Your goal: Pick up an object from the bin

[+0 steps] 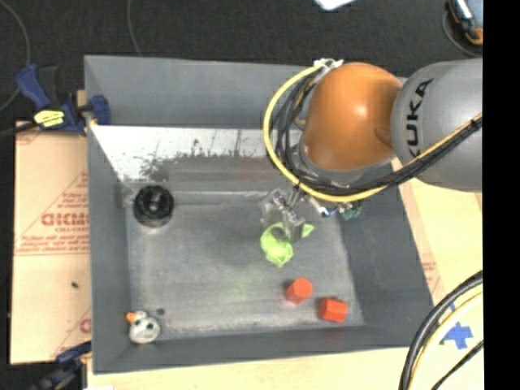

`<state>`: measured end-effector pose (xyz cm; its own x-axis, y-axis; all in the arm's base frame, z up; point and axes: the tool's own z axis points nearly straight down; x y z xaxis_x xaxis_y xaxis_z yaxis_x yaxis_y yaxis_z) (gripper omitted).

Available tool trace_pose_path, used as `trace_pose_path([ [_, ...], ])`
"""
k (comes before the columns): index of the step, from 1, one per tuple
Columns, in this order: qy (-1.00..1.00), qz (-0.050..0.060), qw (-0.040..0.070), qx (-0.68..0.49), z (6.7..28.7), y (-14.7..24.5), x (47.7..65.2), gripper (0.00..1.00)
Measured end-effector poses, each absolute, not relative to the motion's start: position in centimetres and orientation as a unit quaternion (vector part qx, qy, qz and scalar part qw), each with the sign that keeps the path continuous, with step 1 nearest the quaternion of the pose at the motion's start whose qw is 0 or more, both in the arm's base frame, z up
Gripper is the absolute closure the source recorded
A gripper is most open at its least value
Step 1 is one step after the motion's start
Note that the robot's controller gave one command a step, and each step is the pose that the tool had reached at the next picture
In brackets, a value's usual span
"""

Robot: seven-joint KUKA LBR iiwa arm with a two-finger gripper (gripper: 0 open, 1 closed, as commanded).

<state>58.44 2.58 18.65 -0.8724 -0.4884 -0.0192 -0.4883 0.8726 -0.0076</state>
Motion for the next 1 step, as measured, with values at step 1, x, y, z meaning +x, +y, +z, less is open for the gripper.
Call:
trace_pose_path([
  [1, 0.961, -0.003, 0.013, -0.277, 24.11, 2.25, 57.26, 1.0],
])
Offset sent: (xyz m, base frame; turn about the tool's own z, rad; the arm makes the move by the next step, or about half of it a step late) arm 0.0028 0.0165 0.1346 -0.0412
